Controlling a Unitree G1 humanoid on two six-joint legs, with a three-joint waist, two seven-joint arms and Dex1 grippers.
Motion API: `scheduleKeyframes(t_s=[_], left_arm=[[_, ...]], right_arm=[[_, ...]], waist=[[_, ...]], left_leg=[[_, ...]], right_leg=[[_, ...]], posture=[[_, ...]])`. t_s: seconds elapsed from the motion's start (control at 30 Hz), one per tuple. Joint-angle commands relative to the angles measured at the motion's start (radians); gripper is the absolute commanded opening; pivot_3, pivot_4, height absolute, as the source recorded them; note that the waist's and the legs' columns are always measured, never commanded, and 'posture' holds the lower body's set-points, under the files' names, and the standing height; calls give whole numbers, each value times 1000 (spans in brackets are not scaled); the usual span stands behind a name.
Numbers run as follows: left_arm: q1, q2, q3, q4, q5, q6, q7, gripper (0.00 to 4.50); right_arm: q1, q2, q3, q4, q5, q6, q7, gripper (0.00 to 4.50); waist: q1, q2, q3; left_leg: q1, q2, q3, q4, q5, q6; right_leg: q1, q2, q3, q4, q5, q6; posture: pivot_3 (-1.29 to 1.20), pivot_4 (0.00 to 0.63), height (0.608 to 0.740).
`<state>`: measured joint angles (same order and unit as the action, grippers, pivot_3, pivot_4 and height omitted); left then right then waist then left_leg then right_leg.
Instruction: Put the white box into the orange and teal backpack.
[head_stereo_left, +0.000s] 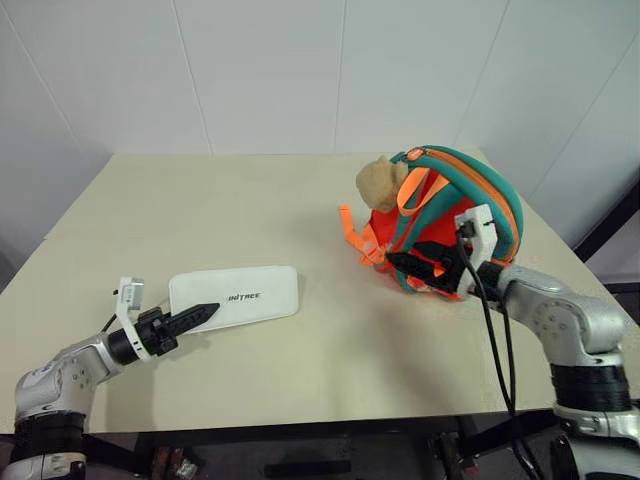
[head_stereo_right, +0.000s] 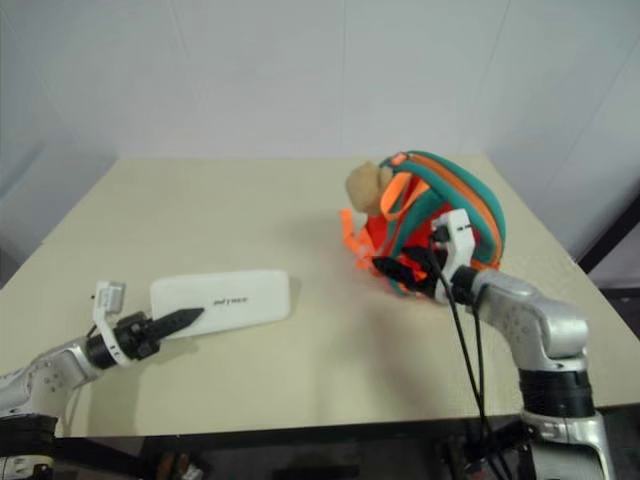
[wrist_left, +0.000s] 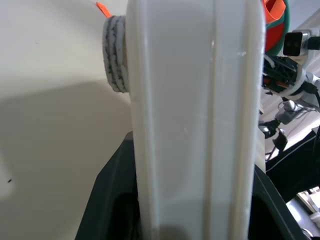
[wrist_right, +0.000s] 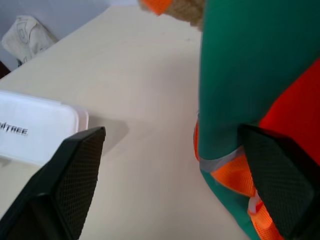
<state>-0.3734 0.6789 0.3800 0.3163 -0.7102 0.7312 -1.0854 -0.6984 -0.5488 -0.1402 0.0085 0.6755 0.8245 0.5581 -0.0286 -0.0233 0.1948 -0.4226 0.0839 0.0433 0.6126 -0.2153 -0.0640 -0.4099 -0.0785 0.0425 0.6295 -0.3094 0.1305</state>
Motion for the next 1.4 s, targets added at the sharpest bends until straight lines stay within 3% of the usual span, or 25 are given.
scheduleKeyframes(t_s=[0.03,0.23,0.53,1.0,1.27,1.4], left_arm=[[14,14,34,-52,-27,7,14,1442],[29,15,45,-79,-36,13,26,1442],[91,20,79,-114,-55,15,43,1442],[26,14,37,-80,-50,13,41,1442],[34,14,38,-85,-50,14,42,1442],[29,15,35,-82,-47,11,41,1442]], right_arm=[[-64,23,31,90,-86,-118,28,4477],[-140,49,25,201,-157,-197,23,4477],[-35,-22,-25,-14,-177,-88,-55,4477],[-110,180,-45,82,-204,-177,-167,4477],[-196,247,-45,325,-296,-443,-186,4477],[-229,266,-43,403,-298,-525,-146,3503]], waist=[[-1,0,0],[-2,0,0],[0,0,0],[-2,0,0],[-6,0,0],[-8,0,0]], left_leg=[[0,0,0,0,0,0],[0,0,1,0,0,0],[0,0,1,-2,-1,0],[0,1,3,-2,0,1],[0,1,4,-1,0,1],[0,1,4,-2,0,1]], right_leg=[[0,0,0,0,0,0],[0,0,0,0,1,0],[-1,0,0,-2,0,-1],[-2,0,0,-2,4,-3],[-2,0,1,-2,4,-2],[-2,0,1,-2,4,-2]], posture=[[0,150,740],[0,150,740],[0,150,740],[0,150,740],[0,150,740],[0,150,740]])
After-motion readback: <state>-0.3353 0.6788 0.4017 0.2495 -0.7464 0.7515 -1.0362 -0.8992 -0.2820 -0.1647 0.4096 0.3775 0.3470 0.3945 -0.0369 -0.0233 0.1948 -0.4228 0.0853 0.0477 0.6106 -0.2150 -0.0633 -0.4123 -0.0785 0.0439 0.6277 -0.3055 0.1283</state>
